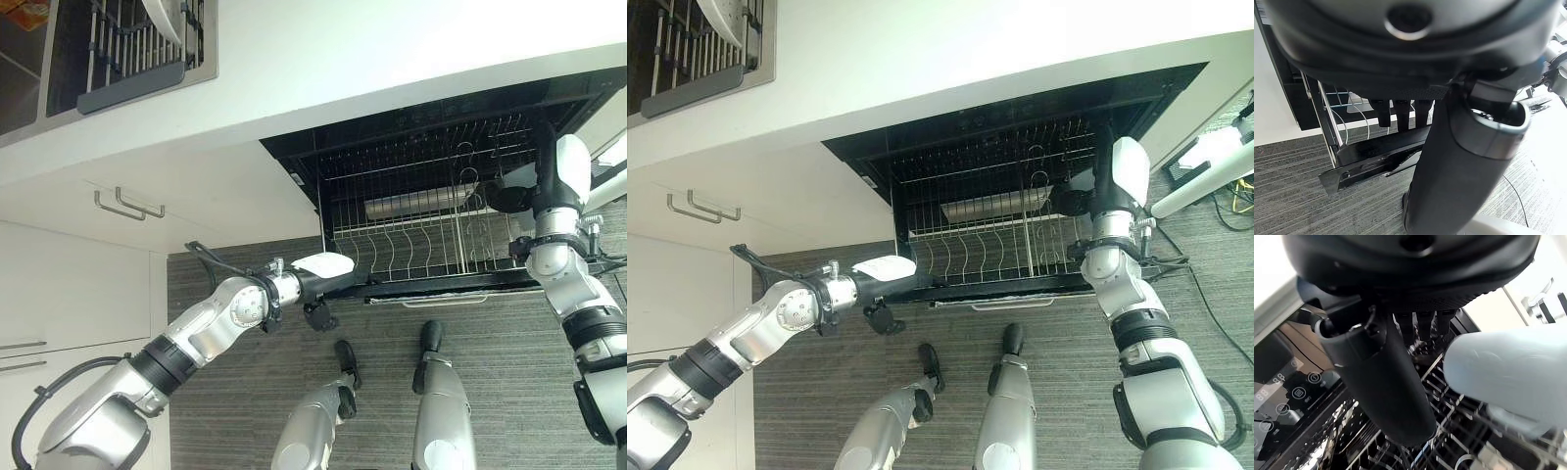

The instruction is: Place the dishes in the dishwasher.

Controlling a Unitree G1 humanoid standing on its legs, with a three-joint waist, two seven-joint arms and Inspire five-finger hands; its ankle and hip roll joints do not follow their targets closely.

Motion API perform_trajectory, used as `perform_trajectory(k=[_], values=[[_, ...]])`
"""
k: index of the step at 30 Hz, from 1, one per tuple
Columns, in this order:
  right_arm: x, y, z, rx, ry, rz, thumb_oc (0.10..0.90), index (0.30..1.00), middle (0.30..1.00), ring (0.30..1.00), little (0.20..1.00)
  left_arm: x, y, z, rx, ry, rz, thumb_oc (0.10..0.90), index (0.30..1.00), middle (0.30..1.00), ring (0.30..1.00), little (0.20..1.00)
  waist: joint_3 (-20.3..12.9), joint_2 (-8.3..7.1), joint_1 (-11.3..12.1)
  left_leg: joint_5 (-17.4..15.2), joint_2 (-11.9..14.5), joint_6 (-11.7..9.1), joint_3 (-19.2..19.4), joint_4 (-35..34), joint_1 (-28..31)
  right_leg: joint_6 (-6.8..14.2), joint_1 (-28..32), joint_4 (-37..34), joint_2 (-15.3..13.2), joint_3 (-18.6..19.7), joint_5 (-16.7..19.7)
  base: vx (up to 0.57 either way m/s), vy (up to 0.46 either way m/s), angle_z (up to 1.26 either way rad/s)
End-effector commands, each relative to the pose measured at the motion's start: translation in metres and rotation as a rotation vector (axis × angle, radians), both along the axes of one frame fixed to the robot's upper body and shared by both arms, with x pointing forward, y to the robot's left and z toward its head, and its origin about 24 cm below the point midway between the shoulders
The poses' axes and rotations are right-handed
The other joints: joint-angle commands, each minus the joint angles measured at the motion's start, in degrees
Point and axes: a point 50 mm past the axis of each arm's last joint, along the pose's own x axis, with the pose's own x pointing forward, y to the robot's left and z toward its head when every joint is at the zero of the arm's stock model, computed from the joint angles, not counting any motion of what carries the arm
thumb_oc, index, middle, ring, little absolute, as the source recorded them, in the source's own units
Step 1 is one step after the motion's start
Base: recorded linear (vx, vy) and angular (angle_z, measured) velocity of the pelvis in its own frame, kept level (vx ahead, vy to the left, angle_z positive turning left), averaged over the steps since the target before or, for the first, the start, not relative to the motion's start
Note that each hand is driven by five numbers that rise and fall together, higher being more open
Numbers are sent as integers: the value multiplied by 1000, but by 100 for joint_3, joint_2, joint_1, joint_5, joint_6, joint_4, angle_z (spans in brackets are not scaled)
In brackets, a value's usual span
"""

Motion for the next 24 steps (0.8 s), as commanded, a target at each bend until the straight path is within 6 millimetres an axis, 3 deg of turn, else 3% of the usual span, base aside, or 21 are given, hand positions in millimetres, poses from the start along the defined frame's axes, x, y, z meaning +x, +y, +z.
perform_trajectory(k=[1,10,16,21,24], values=[[-10,-7,74,-103,-327,-56,800,900,900,900,900,-25,-12,-10,19,-18,-139,800,900,900,900,900,-89,313,31,-626,156,-225,180,965,-435,531,312,-139,10,-180,-381,0,0,0],[-13,-13,75,-118,-371,-86,800,900,900,900,900,-36,-11,-29,21,-23,-138,800,900,900,900,900,-76,323,53,-616,142,-214,152,965,-462,533,310,-139,36,-157,-403,0,0,0],[-11,-3,78,-97,-414,-37,800,900,900,900,900,-46,-12,-46,25,-23,-132,800,900,900,900,900,-48,298,89,-599,154,-213,152,965,-483,531,306,-139,49,-143,-425,-1,0,-1],[-17,18,87,14,-549,74,800,900,900,900,900,-58,-11,-69,-23,1,-47,800,900,900,900,900,-73,273,77,-610,188,-223,166,965,-444,504,367,-139,94,-116,-498,28,42,-8],[-28,41,81,82,-561,210,800,900,900,900,900,-56,7,-82,-105,-23,133,800,900,900,900,900,-170,183,34,-649,229,-230,184,965,-371,466,459,-139,151,-84,-582,62,67,-15]])
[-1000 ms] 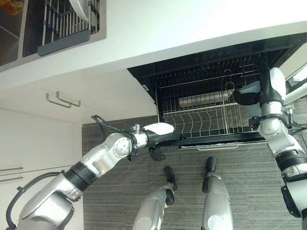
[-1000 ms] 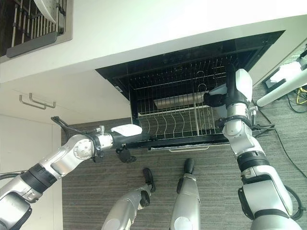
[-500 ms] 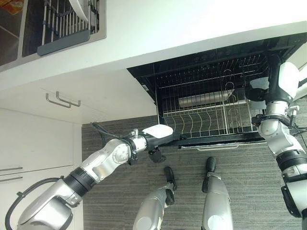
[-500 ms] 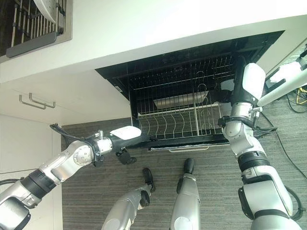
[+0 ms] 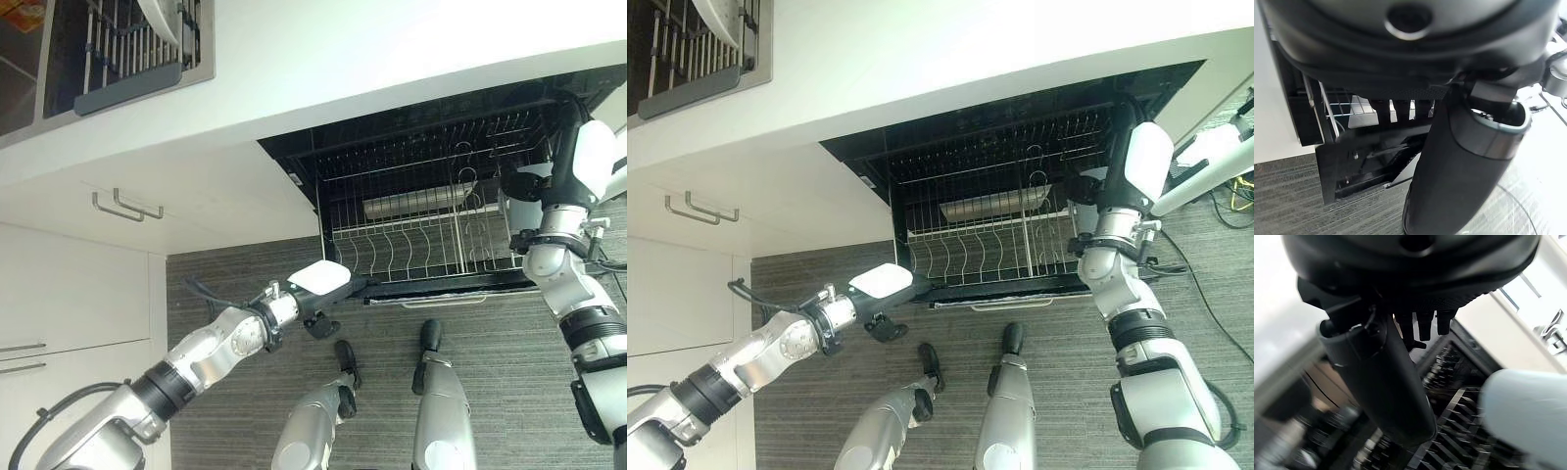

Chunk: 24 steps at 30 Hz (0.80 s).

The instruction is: Place the dishes in the dishwasher.

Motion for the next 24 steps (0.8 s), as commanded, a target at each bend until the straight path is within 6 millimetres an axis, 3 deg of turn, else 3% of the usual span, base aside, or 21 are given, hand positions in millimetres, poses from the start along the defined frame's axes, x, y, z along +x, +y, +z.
perform_trajectory(k=[1,8,12,15,19,21,24], values=[[-22,19,63,20,-313,185,800,900,900,900,900,-30,4,-40,-41,92,71,800,900,900,900,900,-202,146,-36,-652,223,-222,43,970,-429,468,439,24,45,-237,-723,23,24,-7],[-65,46,-6,96,-238,342,800,900,900,900,900,-36,39,-47,-287,61,364,800,900,900,900,900,-566,-173,-124,-723,349,-206,92,970,-69,415,816,24,45,-292,-808,34,42,-3],[-86,45,-44,158,-168,348,800,900,900,900,900,-35,64,-37,-297,-40,462,800,900,900,900,900,-1056,-446,20,-795,360,-155,80,970,242,475,1218,24,-71,-485,-805,65,13,12],[-97,47,-58,200,-125,377,800,900,900,900,900,-32,82,-24,-332,-158,543,800,900,900,900,900,-1517,-665,185,-912,294,-67,-27,970,552,495,1624,24,-105,-632,-853,214,34,23],[-101,56,-67,297,-64,477,800,900,900,900,900,-28,92,3,-664,-372,618,800,900,900,900,900,-1782,-876,285,-1059,140,83,-253,970,770,471,1935,24,-5,-597,-911,89,102,13],[-106,57,-68,394,-14,597,800,900,900,900,900,-38,98,25,-1042,-402,595,800,900,900,900,900,-1868,-1001,341,-1124,-12,189,-375,970,838,535,1976,24,-48,-502,-806,59,205,24],[-110,62,-66,533,0,749,800,900,900,900,900,-50,99,43,-1394,-390,481,800,900,900,900,900,-1929,-1086,341,-1168,-185,336,-528,970,834,632,1868,24,-7,-299,-547,56,194,8]])
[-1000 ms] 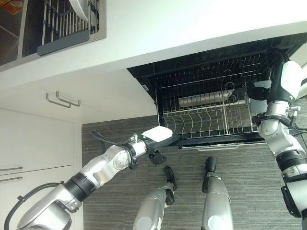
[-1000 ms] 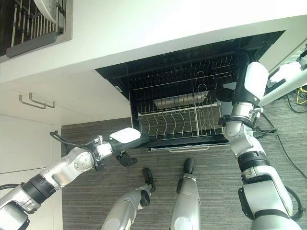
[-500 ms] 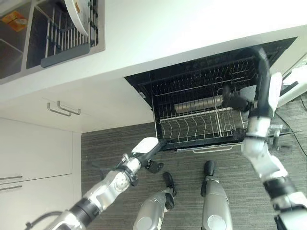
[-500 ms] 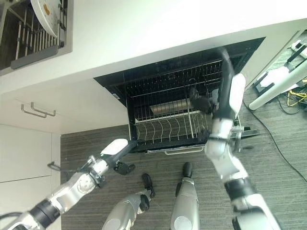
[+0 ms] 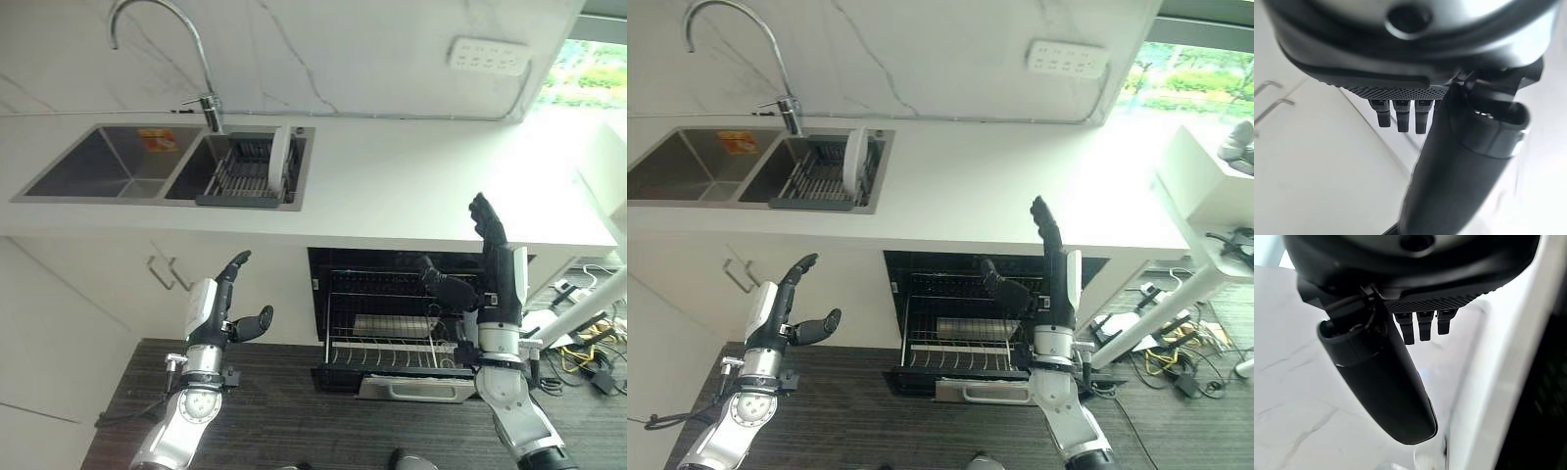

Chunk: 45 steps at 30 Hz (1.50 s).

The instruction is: Place the dishes in the dishwasher.

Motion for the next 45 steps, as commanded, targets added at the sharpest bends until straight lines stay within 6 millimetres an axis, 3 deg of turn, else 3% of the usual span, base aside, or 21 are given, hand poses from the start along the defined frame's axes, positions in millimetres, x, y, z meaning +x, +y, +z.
perform_trajectory(k=[1,2,6,9,11,12,13,14,15,16,17,19,21,24,27,29,30,32,34,39,45], values=[[10,3,65,153,-284,247,800,900,900,900,900,7,-2,79,-228,-488,-200,800,900,900,900,900,173,124,-68,-366,-17,122,-151,312,-46,303,445,-77,378,-43,-147,60,123,6],[10,6,65,182,-274,307,800,900,900,900,900,7,-2,81,-265,-492,-199,800,900,900,900,900,158,124,-49,-371,-10,130,-124,312,-51,257,475,-77,522,-131,-174,76,84,-6],[7,10,69,172,-255,384,800,900,900,900,900,15,-6,78,-362,-415,-221,800,900,900,900,900,79,68,-159,-294,-250,99,-399,312,-160,-90,321,-77,1320,253,-453,68,39,-5],[3,4,66,199,-223,396,800,900,900,900,900,14,-13,80,-382,-397,-362,800,900,900,900,900,77,67,-294,-272,-370,100,-421,312,-199,-122,143,-77,1453,425,-418,47,-40,34],[2,-6,63,223,-214,387,800,900,900,900,900,18,-20,81,-369,-394,-498,800,900,900,900,900,40,33,-401,-284,-376,64,-175,312,-59,-132,81,-77,1352,384,-437,117,-120,44],[-1,-15,62,192,-227,373,800,900,900,900,900,16,-26,83,-350,-394,-610,800,900,900,900,900,120,-124,-432,164,-436,-69,147,312,195,-280,174,-77,1138,440,-519,186,-52,43],[-2,-19,61,187,-216,358,800,900,900,900,900,19,-30,86,-339,-389,-646,800,900,900,900,900,291,-145,-431,592,-258,-308,-27,1354,-303,-433,323,-77,1158,426,-557,192,-10,42],[-1,-19,60,192,-212,362,800,900,900,900,900,19,-29,86,-348,-389,-648,800,900,900,900,900,320,-130,-428,721,-229,-337,-122,1427,-436,-456,345,-77,1189,515,-560,148,120,31],[0,-18,59,190,-219,364,800,900,900,900,900,19,-28,87,-342,-404,-647,800,900,900,900,900,346,-78,-433,882,-116,-387,-159,1295,-539,-469,385,-77,1240,612,-573,249,341,-1],[0,-15,61,142,-233,370,800,900,900,900,900,18,-28,91,-311,-425,-640,800,900,900,900,900,320,-11,-441,1181,146,-479,-96,448,-419,-406,405,-77,1204,662,-612,265,439,-21],[0,-14,63,123,-235,373,800,900,900,900,900,18,-28,92,-308,-430,-638,800,900,900,900,900,338,83,-431,1175,301,-512,-241,312,-571,-384,436,-77,1238,703,-658,268,508,-46],[0,-11,65,96,-232,383,800,900,900,900,900,17,-25,93,-317,-422,-631,800,900,900,900,900,365,273,-353,1130,567,-634,-961,312,-1186,-330,552,-77,1352,985,-784,239,441,-33],[1,-11,69,87,-239,364,800,900,900,900,900,17,-23,89,-309,-395,-638,800,900,900,900,900,362,321,-296,1196,730,-695,-1331,312,-1536,-310,639,-77,1321,1195,-852,263,412,-79],[-3,-24,75,86,-272,292,800,900,900,900,900,16,-19,77,-282,-339,-693,800,900,900,900,900,272,425,-413,896,807,-683,-1011,312,-1440,-168,716,-77,1051,1089,-878,306,576,-86],[-6,-35,70,131,-287,214,800,900,900,900,900,21,-24,45,-362,-129,-712,800,900,900,900,900,120,455,-436,349,265,-368,-972,312,-911,37,806,-77,773,1044,-704,348,674,-21],[-3,-30,73,160,-318,205,800,900,900,900,900,5,-18,5,-355,36,-666,800,900,900,900,900,105,478,-227,109,184,-154,-694,312,-630,166,585,-77,576,199,-85,146,368,-10],[1,-29,70,187,-327,209,800,900,900,900,900,-9,-12,-21,-282,147,-631,800,900,900,900,900,167,407,-68,-55,255,-95,-368,312,-563,191,543,-77,799,-186,-79,41,129,-71],[1,-29,70,188,-329,206,800,900,900,900,900,-10,-13,-26,-262,169,-632,800,900,900,900,900,163,402,-82,-34,245,-89,-401,312,-608,139,450,-77,933,-168,-72,-5,13,-152],[-1,-30,74,147,-348,230,800,900,900,900,900,-22,-17,-43,-205,233,-636,800,900,900,900,900,178,305,-80,40,122,-157,-323,312,-705,-58,291,-77,1043,-183,-452,-37,-43,-47],[2,-37,76,136,-361,213,800,900,900,900,900,-38,-20,-65,-123,325,-651,800,900,900,900,900,90,264,-75,128,107,-248,-269,312,-892,-64,117,-77,996,-41,-566,-14,-85,-31],[0,-40,75,135,-359,191,800,900,900,900,900,-45,-25,-75,-73,363,-690,800,900,900,900,900,63,257,-136,163,238,-339,-137,312,-962,-72,154,-77,984,-83,-647,18,-76,11]])
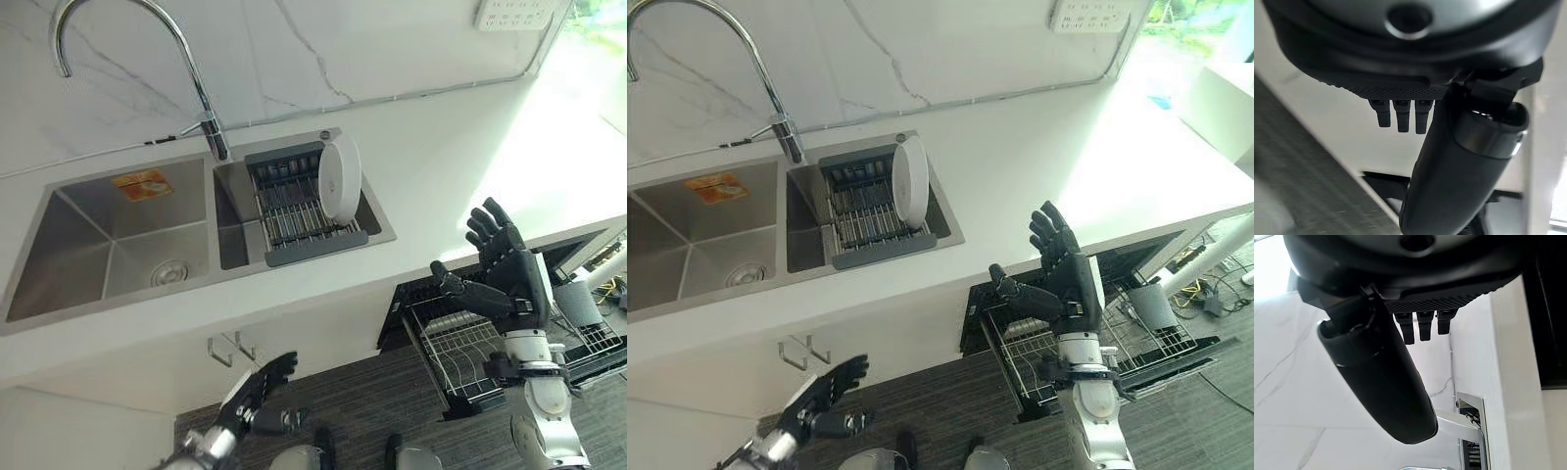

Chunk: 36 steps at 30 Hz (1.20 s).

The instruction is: Place the dishes in the dishwasher.

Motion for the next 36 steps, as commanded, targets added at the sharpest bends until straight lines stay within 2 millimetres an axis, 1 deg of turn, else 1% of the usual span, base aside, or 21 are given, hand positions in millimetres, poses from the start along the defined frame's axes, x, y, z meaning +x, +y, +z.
perform_trajectory(k=[1,3,6,9,10,12,13,14,15,18,19,20,21,22,23,24,25,26,28,31,36], values=[[2,-11,55,-23,-311,-27,800,900,900,900,900,45,-23,41,-14,-336,-143,800,900,900,900,900,-67,-54,23,-180,385,-270,126,277,-86,166,595,-528,414,-284,68,28,-50,29],[2,-12,54,-19,-306,-22,800,900,900,900,900,44,-26,41,18,-338,-186,800,900,900,900,900,-64,-44,-10,-181,431,-296,183,277,-63,169,602,-528,387,-317,59,22,-39,13],[3,-10,54,-25,-313,-9,800,900,900,900,900,41,-28,28,74,-249,-233,800,900,900,900,900,-63,-33,-58,-187,463,-329,215,277,-30,176,594,-528,372,-316,49,21,-36,-4],[6,-6,56,-31,-311,9,800,900,900,900,900,34,-25,2,139,-81,-189,800,900,900,900,900,-71,-36,-114,-207,488,-359,223,277,37,183,597,-528,370,-282,24,27,-45,-3],[7,-6,56,-29,-308,15,800,900,900,900,900,29,-22,-9,154,8,-160,800,900,900,900,900,-81,-39,-128,-210,487,-364,207,277,41,174,591,-528,388,-260,15,19,-59,-2],[9,-5,58,-29,-301,27,800,900,900,900,900,16,-14,-32,184,189,-62,800,900,900,900,900,-89,-53,-147,-202,487,-377,152,277,58,144,589,-528,430,-227,-4,9,-71,-5],[11,-4,59,-28,-297,34,800,900,900,900,900,5,-8,-45,198,306,29,800,900,900,900,900,-71,-67,-155,-218,484,-389,119,277,110,124,626,-528,449,-203,-43,-12,-72,-6],[12,-3,61,-28,-297,35,800,900,900,900,900,-3,-5,-53,198,373,83,800,900,900,900,900,-76,-72,-163,-188,482,-386,91,277,95,97,597,-528,474,-174,-28,0,-86,-4],[13,-2,62,-26,-291,37,800,900,900,900,900,-15,0,-62,184,463,188,800,900,900,900,900,-52,-98,-160,-215,449,-387,41,277,179,73,633,-528,499,-131,-60,-19,-80,4],[14,-1,66,-23,-288,33,800,900,900,900,900,-32,6,-72,165,571,371,800,900,900,900,900,-43,-188,-128,-187,316,-362,-27,277,313,2,605,-528,519,-38,-35,21,-86,25],[13,0,68,-25,-288,29,800,900,900,900,900,-40,7,-75,153,602,435,800,900,900,900,900,17,-277,-83,-122,191,-340,-49,277,452,-25,665,-528,494,41,-23,47,-109,27],[13,1,69,-27,-285,28,800,900,900,900,900,-48,8,-77,138,640,494,800,900,900,900,900,61,-368,-6,77,54,-323,-150,277,442,-51,665,-528,469,139,40,56,-83,19],[14,1,69,-28,-282,29,800,900,900,900,900,-51,8,-78,135,658,517,800,900,900,900,900,97,-385,26,126,28,-322,-200,277,417,-54,686,-528,479,175,54,50,-26,6],[16,5,70,-30,-279,39,800,900,900,900,900,-61,8,-81,144,699,542,800,900,900,900,900,210,-359,121,262,72,-356,-324,277,230,-51,754,-528,579,263,66,41,28,4],[17,7,70,-32,-280,46,800,900,900,900,900,-65,7,-82,146,713,548,800,900,900,900,900,244,-323,166,330,119,-390,-392,277,102,-48,785,-528,623,291,53,63,79,4],[19,10,71,-39,-281,57,800,900,900,900,900,-70,5,-84,148,737,557,800,900,900,900,900,288,-263,229,478,199,-452,-494,277,-116,-53,836,-528,690,338,22,95,123,-2],[20,15,73,-51,-282,73,800,900,900,900,900,-77,2,-86,142,774,572,800,900,900,900,900,348,-190,298,782,323,-534,-610,277,-428,-74,922,-528,760,395,-27,115,129,-18],[20,17,74,-58,-282,80,800,900,900,900,900,-79,2,-87,139,789,580,800,900,900,900,900,373,-164,320,911,372,-561,-645,277,-542,-86,959,-528,781,412,-46,103,120,-31],[22,19,78,-70,-281,105,800,900,900,900,900,-86,3,-89,121,836,623,800,900,900,900,900,366,-156,330,664,471,-533,-528,277,-616,-62,977,-528,685,321,-88,76,149,-47],[23,22,80,-49,-280,136,800,900,900,900,900,-93,2,-91,90,889,661,800,900,900,900,900,299,-116,290,503,580,-487,-414,277,-532,-45,994,-528,625,215,-115,66,144,-38],[28,21,86,8,-284,153,800,900,900,900,900,-98,2,-92,115,927,667,800,900,900,900,900,162,-143,354,208,446,-396,-495,277,-282,-28,1027,-528,603,92,-139,63,38,-12]])
